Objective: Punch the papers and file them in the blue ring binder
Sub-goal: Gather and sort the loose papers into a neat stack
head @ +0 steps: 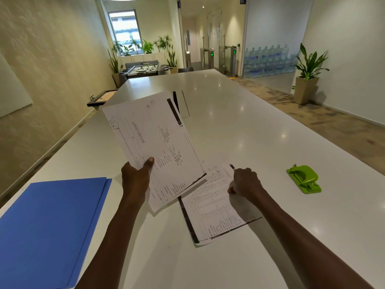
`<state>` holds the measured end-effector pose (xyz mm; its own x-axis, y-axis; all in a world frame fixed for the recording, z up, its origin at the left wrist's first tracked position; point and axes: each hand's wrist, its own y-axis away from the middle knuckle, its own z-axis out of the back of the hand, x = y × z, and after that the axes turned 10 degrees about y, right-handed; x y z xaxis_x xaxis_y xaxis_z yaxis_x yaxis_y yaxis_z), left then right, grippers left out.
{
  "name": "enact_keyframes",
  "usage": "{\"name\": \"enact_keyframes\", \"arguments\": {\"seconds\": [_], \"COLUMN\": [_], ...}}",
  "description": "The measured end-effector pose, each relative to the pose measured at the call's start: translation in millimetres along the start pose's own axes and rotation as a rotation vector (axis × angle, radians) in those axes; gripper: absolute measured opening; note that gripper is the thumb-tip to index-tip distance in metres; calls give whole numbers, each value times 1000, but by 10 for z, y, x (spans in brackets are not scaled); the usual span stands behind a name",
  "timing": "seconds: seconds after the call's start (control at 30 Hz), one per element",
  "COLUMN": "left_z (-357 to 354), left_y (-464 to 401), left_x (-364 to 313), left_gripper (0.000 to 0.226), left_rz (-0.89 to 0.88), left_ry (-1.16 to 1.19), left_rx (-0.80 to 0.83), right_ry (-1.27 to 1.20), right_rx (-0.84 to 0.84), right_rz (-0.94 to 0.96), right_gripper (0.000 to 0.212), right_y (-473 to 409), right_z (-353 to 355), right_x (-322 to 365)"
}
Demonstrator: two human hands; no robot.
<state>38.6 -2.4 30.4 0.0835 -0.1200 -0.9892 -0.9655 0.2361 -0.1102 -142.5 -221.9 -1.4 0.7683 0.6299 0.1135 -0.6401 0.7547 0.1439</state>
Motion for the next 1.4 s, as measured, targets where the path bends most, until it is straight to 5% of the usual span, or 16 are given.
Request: {"name": "enact_keyframes", "arguments": {"seconds": [0.13, 0.33, 0.5, 0.73, 0.93, 1.17, 1.4], "left_z": [-28, -37, -41, -59, -17, -47, 3], "left_y": [38, 61, 22, 18, 53, 85, 4], "left_x": [-17, -10, -23, -12, 34, 56, -2], "left_gripper": [42, 40, 39, 39, 40, 40, 40], "left_rz": [3, 9, 3, -2, -17, -19, -25], "left_ry": [9, 17, 25, 7, 5, 8, 5], "left_rx": [23, 25, 26, 38, 45, 75, 52], "right_ry": [55, 116, 134, 14, 18, -39, -205], "right_rx": [-16, -4, 41, 56, 25, 100, -12], "right_rz": [-14, -21, -67, -134, -207, -150, -130], "right_gripper": [31, 43, 91, 76, 94, 67, 79], "right_y": [-8, -24, 13, -107, -94, -99, -50], "right_z": [-5, -53, -169, -92, -132, -48, -37], "right_x": [117, 216, 309, 244, 218, 259, 110]}}
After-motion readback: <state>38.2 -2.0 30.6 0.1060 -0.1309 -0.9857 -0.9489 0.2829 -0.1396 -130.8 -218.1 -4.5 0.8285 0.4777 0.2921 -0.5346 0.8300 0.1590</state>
